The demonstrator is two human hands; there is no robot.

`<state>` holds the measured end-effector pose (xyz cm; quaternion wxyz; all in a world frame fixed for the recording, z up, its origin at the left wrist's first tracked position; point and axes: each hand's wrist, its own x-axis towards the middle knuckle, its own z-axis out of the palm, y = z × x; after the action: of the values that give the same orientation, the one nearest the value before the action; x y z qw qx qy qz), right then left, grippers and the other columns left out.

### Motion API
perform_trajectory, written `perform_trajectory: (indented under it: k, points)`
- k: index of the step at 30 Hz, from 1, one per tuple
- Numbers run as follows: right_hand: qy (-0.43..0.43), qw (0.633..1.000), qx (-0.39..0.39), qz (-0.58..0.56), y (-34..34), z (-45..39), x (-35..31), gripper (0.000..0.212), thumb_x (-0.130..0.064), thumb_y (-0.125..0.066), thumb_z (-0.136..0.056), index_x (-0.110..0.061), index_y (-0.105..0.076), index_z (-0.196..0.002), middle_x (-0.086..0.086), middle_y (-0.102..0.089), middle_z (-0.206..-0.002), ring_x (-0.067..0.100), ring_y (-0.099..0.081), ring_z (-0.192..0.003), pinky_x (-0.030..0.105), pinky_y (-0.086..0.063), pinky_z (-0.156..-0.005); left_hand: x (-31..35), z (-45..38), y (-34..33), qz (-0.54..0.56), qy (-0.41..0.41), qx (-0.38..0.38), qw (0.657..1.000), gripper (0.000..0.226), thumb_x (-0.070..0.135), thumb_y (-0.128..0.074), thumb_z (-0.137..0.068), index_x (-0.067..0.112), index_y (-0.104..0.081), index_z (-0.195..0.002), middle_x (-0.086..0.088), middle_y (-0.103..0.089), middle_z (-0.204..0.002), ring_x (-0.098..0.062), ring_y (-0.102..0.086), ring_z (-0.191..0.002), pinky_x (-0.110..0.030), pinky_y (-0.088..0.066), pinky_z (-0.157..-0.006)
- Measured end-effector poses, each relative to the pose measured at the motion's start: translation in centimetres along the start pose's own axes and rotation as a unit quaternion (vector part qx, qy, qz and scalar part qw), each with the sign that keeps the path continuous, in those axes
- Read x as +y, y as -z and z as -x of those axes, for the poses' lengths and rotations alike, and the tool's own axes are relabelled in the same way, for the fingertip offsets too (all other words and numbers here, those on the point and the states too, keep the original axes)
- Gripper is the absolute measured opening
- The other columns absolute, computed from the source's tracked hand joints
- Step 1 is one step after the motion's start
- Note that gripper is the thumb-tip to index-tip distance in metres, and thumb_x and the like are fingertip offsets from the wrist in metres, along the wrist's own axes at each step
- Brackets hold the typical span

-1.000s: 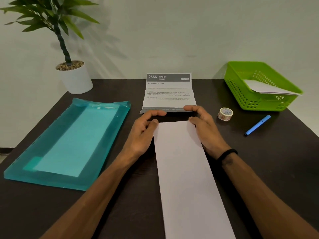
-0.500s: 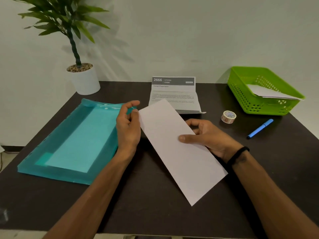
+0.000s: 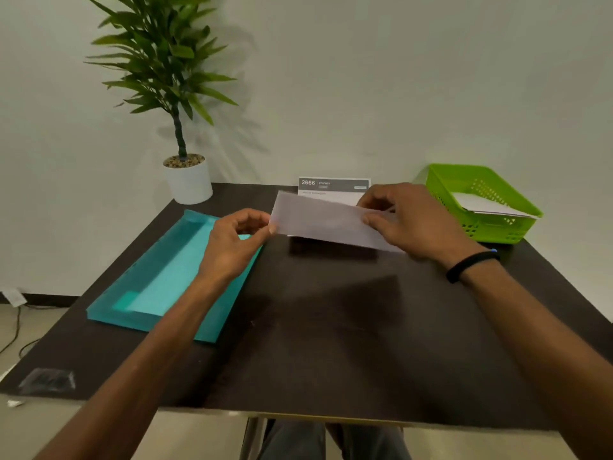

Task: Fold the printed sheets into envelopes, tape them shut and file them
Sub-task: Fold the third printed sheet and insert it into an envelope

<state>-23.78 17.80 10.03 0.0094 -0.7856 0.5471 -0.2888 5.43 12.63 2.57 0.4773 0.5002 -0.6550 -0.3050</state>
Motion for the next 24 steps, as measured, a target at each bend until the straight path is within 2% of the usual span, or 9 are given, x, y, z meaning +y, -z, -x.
perform_trajectory:
  k: [4,6,9,12,15,18,20,22,24]
  points:
    - [0.038,0.999,0.025,0.007,-3.2,3.6,-0.4,0.010,-0.012,-0.074,-0.091,-0.017,-0.076,-0.099,-0.003,-0.076,-0.095,0.019,-0.071,-0.088,0.038,-0.057,-0.082,-0.8,1.1,0.1,-0.089,-0.021,0.011,0.996,0.012,0.024,-0.075,-0.094,0.034,-0.075,-0.100,0.016,-0.071,-0.101,0.005,-0.063,-0.092,-0.002,-0.045,-0.070]
    - [0.048,0.998,0.010,0.033,-5.5,5.9,-0.3,0.010,-0.013,-0.074,-0.091,-0.019,-0.076,-0.099,-0.003,-0.075,-0.098,0.020,-0.070,-0.090,0.040,-0.059,-0.080,-1.8,1.5,0.1,-0.131,-0.023,-0.003,0.991,0.019,0.019,-0.072,-0.097,0.037,-0.076,-0.098,0.020,-0.071,-0.100,0.007,-0.062,-0.088,0.003,-0.042,-0.069]
    - [0.042,0.997,-0.027,0.065,-8.3,8.6,-0.3,0.006,-0.021,-0.072,-0.095,-0.022,-0.075,-0.100,-0.005,-0.073,-0.107,0.021,-0.065,-0.100,0.044,-0.059,-0.082,-2.4,1.9,0.2,-0.150,-0.004,-0.010,0.989,0.024,0.013,-0.062,-0.102,0.029,-0.080,-0.106,0.017,-0.073,-0.107,0.009,-0.062,-0.089,0.004,-0.040,-0.073]
    - [0.018,0.996,-0.061,0.062,-10.1,9.7,-0.4,0.017,-0.032,-0.067,-0.100,-0.021,-0.075,-0.110,-0.005,-0.070,-0.122,0.018,-0.061,-0.114,0.040,-0.056,-0.092,-1.6,2.6,-0.7,-0.152,-0.020,-0.035,0.988,0.025,0.014,-0.056,-0.105,0.027,-0.074,-0.119,0.014,-0.073,-0.111,0.004,-0.064,-0.096,-0.010,-0.047,-0.094]
    - [0.009,0.998,-0.052,0.044,-11.1,9.8,-0.1,0.019,-0.033,-0.067,-0.100,-0.020,-0.076,-0.112,-0.005,-0.071,-0.123,0.015,-0.060,-0.115,0.040,-0.056,-0.094,-0.8,3.9,-2.8,-0.193,-0.068,-0.121,0.971,0.028,0.031,-0.051,-0.108,0.031,-0.066,-0.132,0.017,-0.064,-0.130,-0.003,-0.057,-0.119,-0.023,-0.040,-0.109]
    - [-0.009,0.999,-0.040,0.021,-11.7,9.9,0.3,0.020,-0.036,-0.071,-0.097,-0.023,-0.076,-0.112,-0.006,-0.072,-0.120,0.012,-0.061,-0.112,0.035,-0.056,-0.096,-1.0,5.0,-5.7,-0.242,-0.088,-0.210,0.943,0.042,0.048,-0.042,-0.108,0.037,-0.052,-0.147,0.010,-0.048,-0.156,-0.010,-0.038,-0.145,-0.029,-0.022,-0.123]
    - [-0.007,0.999,-0.053,0.005,-11.9,9.9,0.3,0.024,-0.042,-0.071,-0.096,-0.025,-0.076,-0.112,-0.008,-0.073,-0.119,0.008,-0.060,-0.111,0.028,-0.053,-0.097,-1.5,5.1,-7.5,-0.291,-0.076,-0.250,0.920,0.052,0.055,-0.032,-0.107,0.039,-0.036,-0.157,0.006,-0.027,-0.169,-0.015,-0.018,-0.157,-0.041,-0.010,-0.129]
    - [-0.001,0.998,-0.056,-0.013,-12.0,9.9,0.4,0.025,-0.045,-0.070,-0.095,-0.026,-0.076,-0.109,-0.010,-0.073,-0.116,0.006,-0.060,-0.108,0.024,-0.050,-0.095,-2.1,5.1,-8.5,-0.334,-0.063,-0.268,0.901,0.057,0.057,-0.023,-0.107,0.040,-0.022,-0.162,0.005,-0.010,-0.173,-0.018,-0.001,-0.160,-0.051,0.000,-0.129]
    - [-0.016,0.999,-0.036,-0.028,-11.9,9.8,0.6,0.023,-0.043,-0.069,-0.097,-0.025,-0.076,-0.110,-0.009,-0.074,-0.113,0.006,-0.060,-0.106,0.025,-0.051,-0.095,-2.7,5.2,-9.0,-0.382,-0.083,-0.274,0.879,0.059,0.057,-0.018,-0.107,0.041,-0.010,-0.164,0.005,0.001,-0.174,-0.017,0.007,-0.160,-0.053,0.004,-0.129]
